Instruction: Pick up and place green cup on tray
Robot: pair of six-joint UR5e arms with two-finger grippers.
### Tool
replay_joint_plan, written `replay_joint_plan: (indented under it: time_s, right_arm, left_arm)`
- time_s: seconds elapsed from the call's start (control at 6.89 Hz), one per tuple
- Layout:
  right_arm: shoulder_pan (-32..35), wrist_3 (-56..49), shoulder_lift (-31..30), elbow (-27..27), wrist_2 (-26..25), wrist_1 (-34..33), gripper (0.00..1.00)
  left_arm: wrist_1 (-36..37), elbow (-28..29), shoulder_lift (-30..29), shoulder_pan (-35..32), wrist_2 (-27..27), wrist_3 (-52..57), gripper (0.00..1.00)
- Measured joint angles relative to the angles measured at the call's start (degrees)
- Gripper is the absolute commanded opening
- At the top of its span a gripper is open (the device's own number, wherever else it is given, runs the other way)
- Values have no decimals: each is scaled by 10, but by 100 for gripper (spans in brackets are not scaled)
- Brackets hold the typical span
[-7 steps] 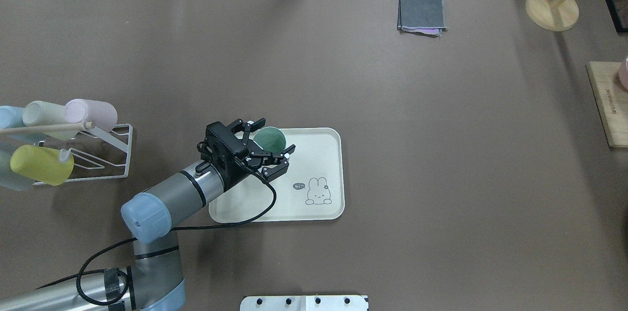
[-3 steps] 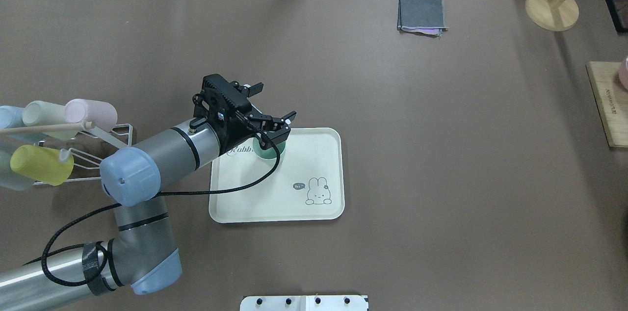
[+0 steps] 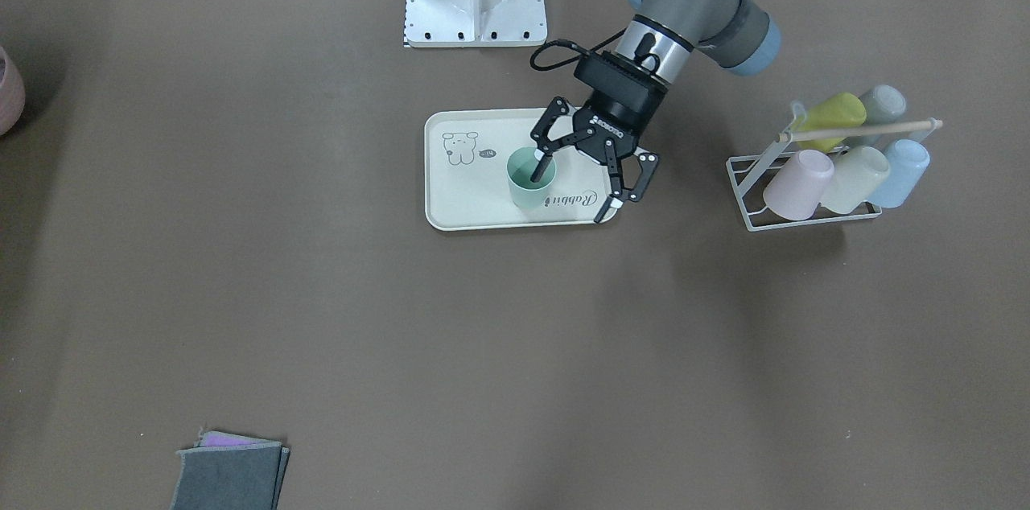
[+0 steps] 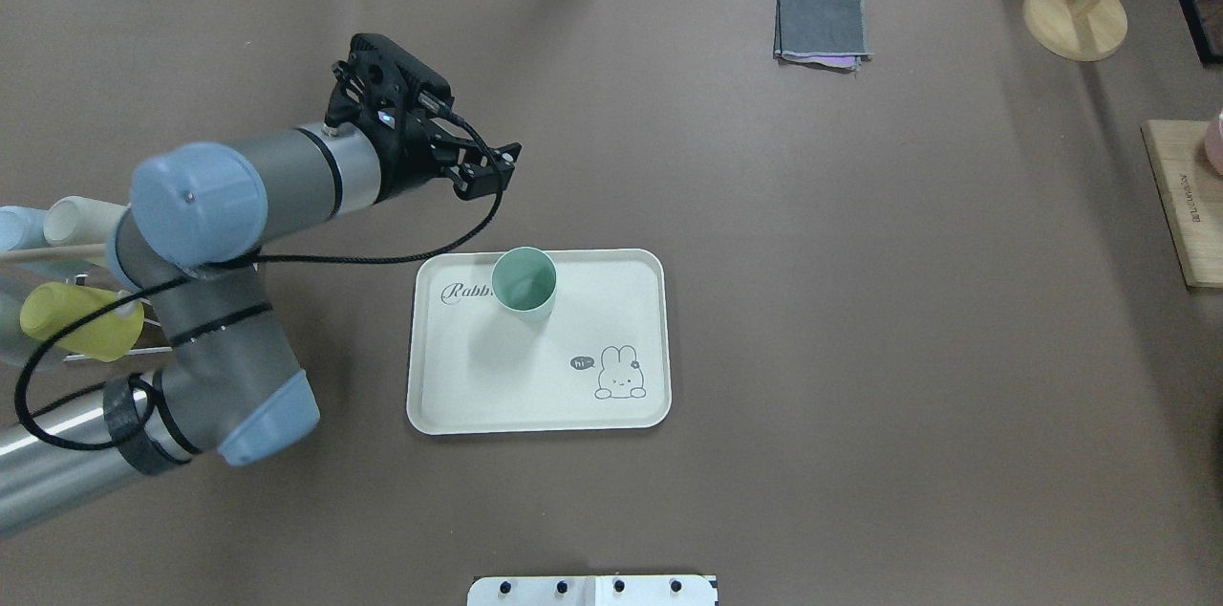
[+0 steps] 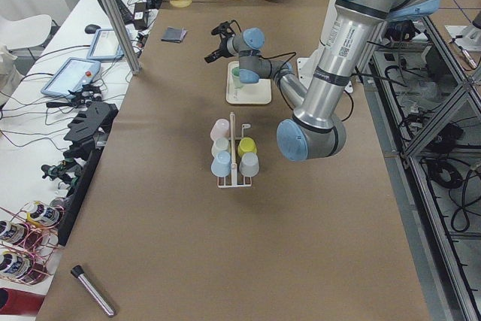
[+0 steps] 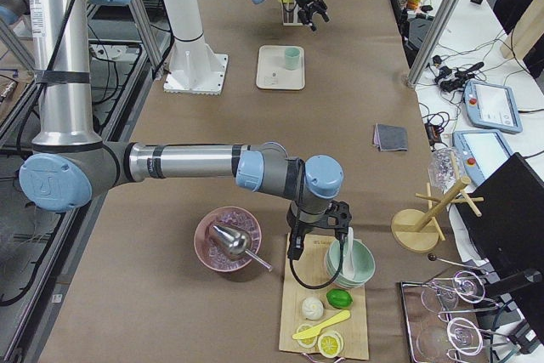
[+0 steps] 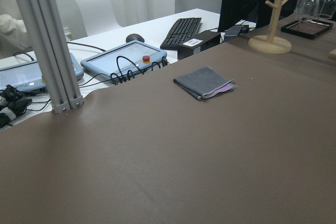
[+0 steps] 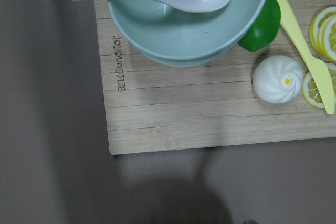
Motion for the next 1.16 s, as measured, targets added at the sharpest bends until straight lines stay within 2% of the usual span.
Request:
replay_joint_plan:
  time_s: [0.29, 0.58, 0.73, 0.87, 1.16]
  right_arm:
    - [0, 2, -2, -1, -2, 1, 100]
    - [0, 3, -4, -1, -2, 1, 100]
    - [0, 3, -4, -2, -3, 2, 100]
    - [0, 2, -4, -2, -3, 2, 100]
    - [0, 1, -4, -3, -3, 3, 100]
  left_arm:
    - [122, 2, 0, -107, -140, -21, 98]
    - [227, 11, 1, -206, -247, -19, 98]
    - [258, 35, 2, -259, -295, -2, 98]
    - [274, 77, 2, -306, -331, 30, 98]
    - [296, 155, 2, -372, -371, 69, 98]
